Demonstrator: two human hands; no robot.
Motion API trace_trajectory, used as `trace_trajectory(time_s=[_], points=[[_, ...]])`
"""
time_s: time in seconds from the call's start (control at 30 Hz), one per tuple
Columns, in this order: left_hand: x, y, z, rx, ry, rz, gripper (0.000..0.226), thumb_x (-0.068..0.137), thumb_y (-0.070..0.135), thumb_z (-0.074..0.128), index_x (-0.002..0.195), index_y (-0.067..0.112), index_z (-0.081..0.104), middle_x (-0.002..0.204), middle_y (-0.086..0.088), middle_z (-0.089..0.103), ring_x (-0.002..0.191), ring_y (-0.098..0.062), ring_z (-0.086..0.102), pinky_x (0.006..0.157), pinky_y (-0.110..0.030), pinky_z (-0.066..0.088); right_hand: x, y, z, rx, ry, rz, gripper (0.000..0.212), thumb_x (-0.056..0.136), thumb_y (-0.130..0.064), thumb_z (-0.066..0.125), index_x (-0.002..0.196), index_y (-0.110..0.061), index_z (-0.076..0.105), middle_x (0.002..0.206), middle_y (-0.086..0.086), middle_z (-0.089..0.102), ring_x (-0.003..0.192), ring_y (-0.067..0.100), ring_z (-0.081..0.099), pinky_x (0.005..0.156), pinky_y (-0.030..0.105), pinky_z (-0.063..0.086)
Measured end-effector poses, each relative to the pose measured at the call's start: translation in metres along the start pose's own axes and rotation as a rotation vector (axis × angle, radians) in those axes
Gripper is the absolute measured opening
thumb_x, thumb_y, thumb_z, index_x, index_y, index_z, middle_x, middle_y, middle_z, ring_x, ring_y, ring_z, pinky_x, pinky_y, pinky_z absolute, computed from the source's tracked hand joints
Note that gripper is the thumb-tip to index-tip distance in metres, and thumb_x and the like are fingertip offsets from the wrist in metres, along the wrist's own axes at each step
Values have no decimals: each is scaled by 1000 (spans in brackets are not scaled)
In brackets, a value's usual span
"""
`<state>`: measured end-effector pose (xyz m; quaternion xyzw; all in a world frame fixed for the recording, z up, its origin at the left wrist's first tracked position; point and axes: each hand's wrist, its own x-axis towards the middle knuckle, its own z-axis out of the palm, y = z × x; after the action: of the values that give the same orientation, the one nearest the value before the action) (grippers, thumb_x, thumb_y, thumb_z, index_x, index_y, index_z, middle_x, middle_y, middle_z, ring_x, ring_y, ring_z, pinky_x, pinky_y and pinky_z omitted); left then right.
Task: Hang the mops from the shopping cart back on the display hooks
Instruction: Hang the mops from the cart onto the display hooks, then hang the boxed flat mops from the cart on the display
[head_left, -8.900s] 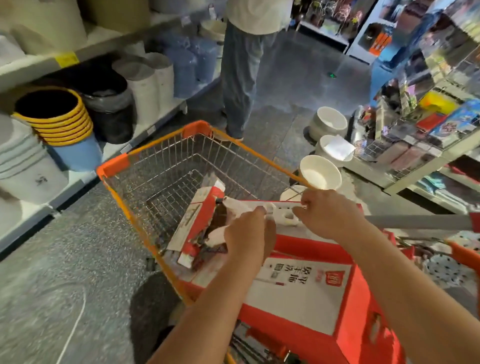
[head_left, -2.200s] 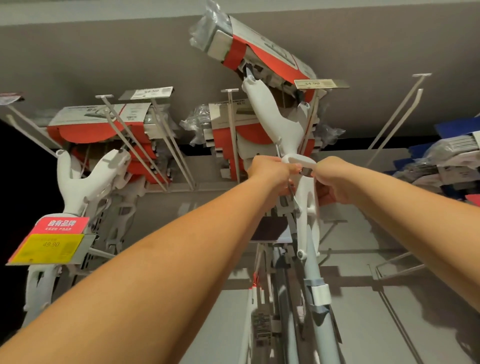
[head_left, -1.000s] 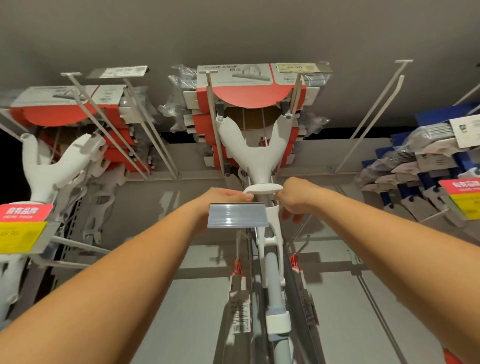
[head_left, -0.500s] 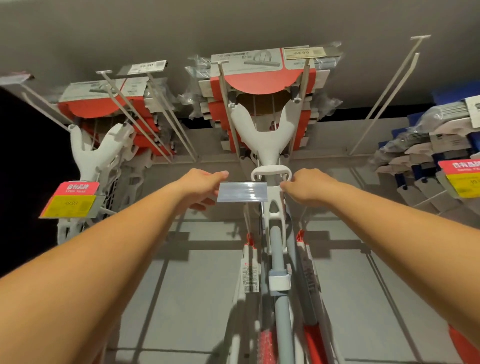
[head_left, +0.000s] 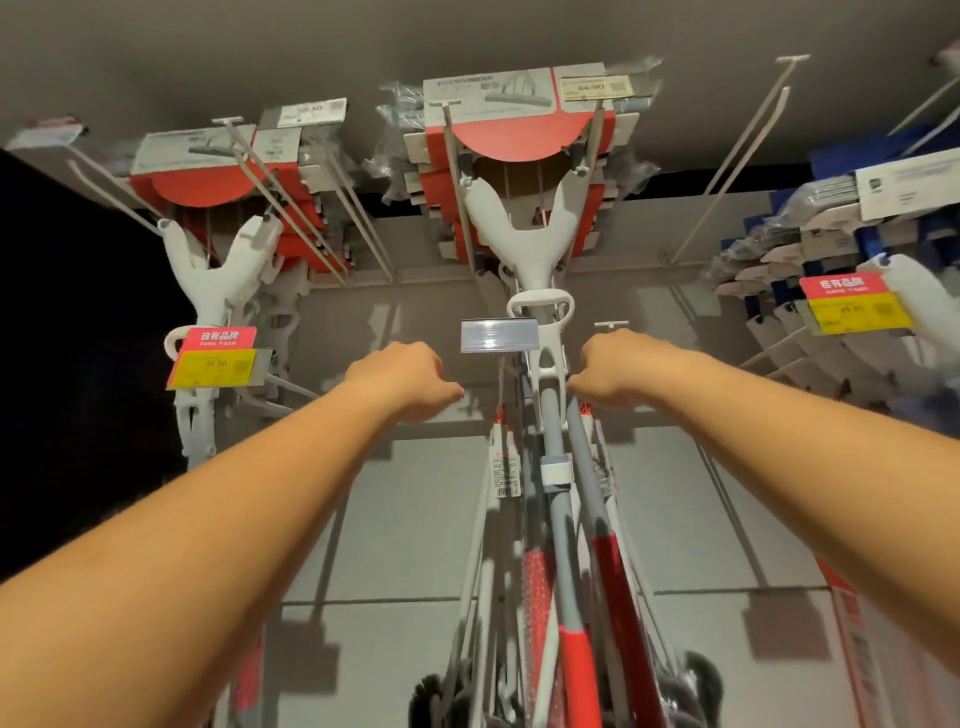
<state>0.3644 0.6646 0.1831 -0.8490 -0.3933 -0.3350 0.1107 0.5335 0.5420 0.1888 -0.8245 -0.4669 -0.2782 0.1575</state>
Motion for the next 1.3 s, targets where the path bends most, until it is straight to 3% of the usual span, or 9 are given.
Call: trace_trajectory(time_s=[0.23, 0.33, 0.4, 0.5, 0.7, 0.83, 1.03, 1.2, 1.3], points=[[-82, -4, 3, 58, -71, 154, 35, 92, 44, 49, 114, 21, 65, 117, -5, 63, 105, -30, 58, 75, -31, 38, -92, -43, 5, -60, -122, 57, 24, 92, -38, 46, 90, -15, 52, 89, 6, 50, 83, 28, 51, 71, 31, 39], [-117, -4, 5, 57, -129, 216, 38, 92, 44, 49, 118, 21, 63, 118, -5, 62, 106, -28, 58, 75, -32, 40, -137, -52, 7, -79, -195, 109, 23, 92, -35, 46, 92, -13, 53, 85, 4, 53, 77, 24, 53, 67, 30, 40], [-141, 2, 7, 46, -167, 263, 37, 93, 43, 49, 118, 20, 63, 111, -4, 62, 100, -27, 58, 73, -31, 39, -168, -52, 5, -89, -220, 148, 23, 92, -33, 47, 89, -12, 56, 76, 2, 51, 68, 20, 50, 61, 29, 38], [-175, 17, 8, 21, -187, 342, 33, 93, 42, 49, 112, 19, 64, 98, -3, 61, 86, -26, 55, 69, -32, 40, -216, -47, -3, -142, -204, 195, 28, 93, -38, 45, 95, -13, 59, 78, 2, 52, 74, 22, 53, 67, 32, 40], [-251, 62, 8, -25, -191, 466, 37, 92, 45, 49, 117, 21, 62, 115, -6, 64, 107, -30, 58, 85, -38, 45, -314, -23, -18, -241, -203, 308, 28, 95, -40, 45, 101, -16, 57, 91, 6, 49, 82, 26, 48, 71, 34, 37], [-309, 96, 8, -59, -228, 538, 37, 92, 46, 49, 116, 21, 61, 118, -10, 63, 111, -32, 57, 87, -39, 45, -378, 0, -30, -264, -258, 405, 26, 94, -43, 46, 98, -18, 53, 91, 5, 51, 80, 27, 48, 70, 34, 37], [-401, 161, -17, -143, -303, 633, 45, 92, 49, 49, 127, 22, 57, 126, -10, 61, 118, -32, 54, 92, -41, 43, -486, 36, -65, -248, -291, 507, 35, 94, -48, 47, 105, -17, 60, 109, 9, 63, 85, 27, 53, 70, 32, 37], [-481, 216, -45, -223, -356, 693, 40, 91, 49, 49, 122, 24, 59, 122, -10, 62, 115, -33, 55, 89, -39, 44, -575, 61, -103, -260, -327, 577, 42, 94, -49, 46, 116, -17, 58, 120, 11, 61, 108, 33, 58, 75, 36, 38], [-525, 244, -59, -254, -406, 721, 40, 91, 49, 49, 119, 24, 59, 123, -11, 62, 117, -33, 54, 90, -40, 44, -625, 77, -122, -265, -376, 617, 41, 93, -47, 46, 116, -16, 57, 122, 12, 59, 109, 33, 57, 75, 35, 37]])
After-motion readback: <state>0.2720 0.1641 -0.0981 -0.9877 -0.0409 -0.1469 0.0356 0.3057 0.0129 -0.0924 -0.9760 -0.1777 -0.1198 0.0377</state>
